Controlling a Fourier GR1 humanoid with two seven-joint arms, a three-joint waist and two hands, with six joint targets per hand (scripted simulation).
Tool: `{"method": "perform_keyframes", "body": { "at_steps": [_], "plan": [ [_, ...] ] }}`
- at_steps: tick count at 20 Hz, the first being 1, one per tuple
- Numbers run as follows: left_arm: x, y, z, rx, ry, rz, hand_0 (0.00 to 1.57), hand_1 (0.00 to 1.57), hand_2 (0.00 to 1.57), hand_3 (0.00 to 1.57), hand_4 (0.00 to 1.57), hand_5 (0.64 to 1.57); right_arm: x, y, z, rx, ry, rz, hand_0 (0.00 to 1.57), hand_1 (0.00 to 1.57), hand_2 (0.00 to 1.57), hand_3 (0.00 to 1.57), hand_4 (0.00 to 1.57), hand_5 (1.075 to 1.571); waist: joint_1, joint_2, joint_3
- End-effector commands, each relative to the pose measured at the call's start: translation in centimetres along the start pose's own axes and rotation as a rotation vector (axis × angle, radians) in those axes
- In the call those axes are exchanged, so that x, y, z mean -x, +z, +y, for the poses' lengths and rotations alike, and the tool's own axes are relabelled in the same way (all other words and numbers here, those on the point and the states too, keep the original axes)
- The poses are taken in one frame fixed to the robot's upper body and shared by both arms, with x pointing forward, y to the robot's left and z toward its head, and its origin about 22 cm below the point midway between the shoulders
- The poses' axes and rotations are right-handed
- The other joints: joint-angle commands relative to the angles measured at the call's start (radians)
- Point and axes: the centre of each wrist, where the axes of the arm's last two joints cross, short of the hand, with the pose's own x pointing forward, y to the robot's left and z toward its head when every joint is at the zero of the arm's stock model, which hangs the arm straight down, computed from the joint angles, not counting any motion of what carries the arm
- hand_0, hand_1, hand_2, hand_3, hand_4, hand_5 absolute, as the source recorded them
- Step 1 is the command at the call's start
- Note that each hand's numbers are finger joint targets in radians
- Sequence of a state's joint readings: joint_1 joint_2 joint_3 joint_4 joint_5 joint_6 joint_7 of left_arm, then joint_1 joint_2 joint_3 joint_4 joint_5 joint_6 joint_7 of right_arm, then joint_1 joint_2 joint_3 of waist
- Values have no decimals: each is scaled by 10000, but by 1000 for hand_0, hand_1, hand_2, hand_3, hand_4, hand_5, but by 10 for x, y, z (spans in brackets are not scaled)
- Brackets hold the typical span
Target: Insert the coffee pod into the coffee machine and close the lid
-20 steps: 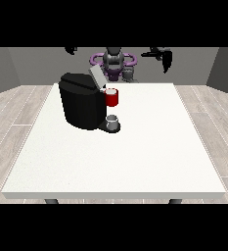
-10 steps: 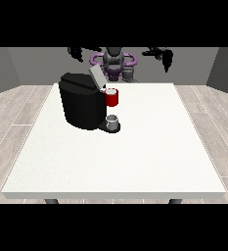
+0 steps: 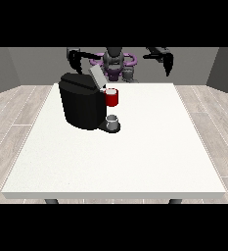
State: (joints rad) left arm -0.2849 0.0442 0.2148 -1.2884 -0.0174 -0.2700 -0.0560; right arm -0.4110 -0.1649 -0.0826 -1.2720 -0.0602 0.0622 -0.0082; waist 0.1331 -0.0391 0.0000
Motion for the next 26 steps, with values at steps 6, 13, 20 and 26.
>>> {"method": "perform_keyframes", "body": {
  "at_steps": [6,13,20,26],
  "plan": [
    [-12,18,22,-228,-274,-586,0,0,0,0,0,1571,0,-21,14,-243,400,69,0,0,0,0,0,1571,-8,520,0],
    [-31,6,6,-388,-288,-842,0,0,0,0,0,1571,-5,-41,13,-312,542,-275,0,0,0,0,0,1571,-15,932,1],
    [-17,17,11,-423,-433,-764,0,0,0,0,0,1571,-17,-54,15,-574,703,-265,0,0,0,0,0,1571,96,1074,0],
    [-16,10,40,-1172,-213,-638,0,0,0,0,0,1571,-28,-57,54,-1307,834,-593,0,0,0,0,0,1571,-397,1025,-3]
  ]
}}
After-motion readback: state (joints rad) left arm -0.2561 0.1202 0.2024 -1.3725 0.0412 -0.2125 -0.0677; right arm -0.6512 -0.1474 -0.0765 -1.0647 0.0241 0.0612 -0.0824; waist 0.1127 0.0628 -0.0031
